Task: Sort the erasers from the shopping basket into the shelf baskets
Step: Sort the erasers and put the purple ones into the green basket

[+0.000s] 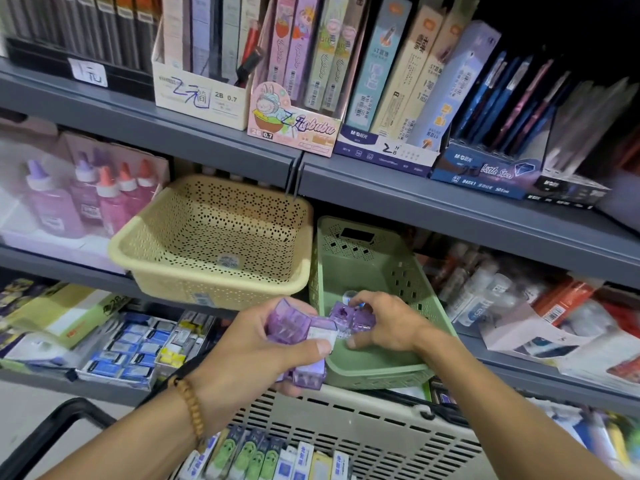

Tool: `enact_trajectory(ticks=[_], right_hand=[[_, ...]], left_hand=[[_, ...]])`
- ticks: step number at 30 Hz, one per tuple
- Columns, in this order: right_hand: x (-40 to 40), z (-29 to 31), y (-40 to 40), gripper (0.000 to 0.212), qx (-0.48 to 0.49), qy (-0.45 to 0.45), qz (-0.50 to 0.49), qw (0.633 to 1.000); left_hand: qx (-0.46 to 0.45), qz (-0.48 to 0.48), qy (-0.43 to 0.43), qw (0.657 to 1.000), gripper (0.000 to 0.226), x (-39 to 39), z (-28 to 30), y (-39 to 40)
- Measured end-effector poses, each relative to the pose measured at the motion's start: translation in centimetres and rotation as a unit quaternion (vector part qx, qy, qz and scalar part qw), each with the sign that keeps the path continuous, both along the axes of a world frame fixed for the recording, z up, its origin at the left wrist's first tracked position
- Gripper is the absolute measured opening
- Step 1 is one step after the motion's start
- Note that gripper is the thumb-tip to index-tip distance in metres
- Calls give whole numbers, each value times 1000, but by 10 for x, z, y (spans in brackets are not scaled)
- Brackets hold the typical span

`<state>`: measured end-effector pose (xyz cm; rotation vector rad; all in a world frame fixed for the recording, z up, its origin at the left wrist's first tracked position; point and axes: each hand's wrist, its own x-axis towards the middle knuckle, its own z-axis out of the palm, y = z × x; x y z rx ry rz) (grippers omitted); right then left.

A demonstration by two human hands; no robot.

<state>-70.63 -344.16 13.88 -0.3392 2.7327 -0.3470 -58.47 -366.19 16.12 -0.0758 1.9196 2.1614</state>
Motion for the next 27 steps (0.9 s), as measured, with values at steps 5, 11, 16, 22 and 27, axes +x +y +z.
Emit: enact_trajectory(ticks=[5, 11, 16, 22, 27], right_hand=[[-8, -5, -9, 37, -2, 20, 48, 999], [-24, -1, -20, 39, -57, 18, 60, 996], [-25, -2, -17, 82, -59, 30, 32, 997], [20, 27, -17, 16, -287, 91, -29, 953], [77, 57, -33, 24, -386, 26, 4, 922]], left_hand=[[-7, 11, -13, 1000, 28, -5, -1, 1], [10, 21, -21, 1000, 27, -10, -1, 3], [33, 43, -33, 998, 29, -14, -3, 4], [107, 52, -54, 991, 49, -11, -1, 0], [224, 86, -75, 968, 41, -11, 2, 5]])
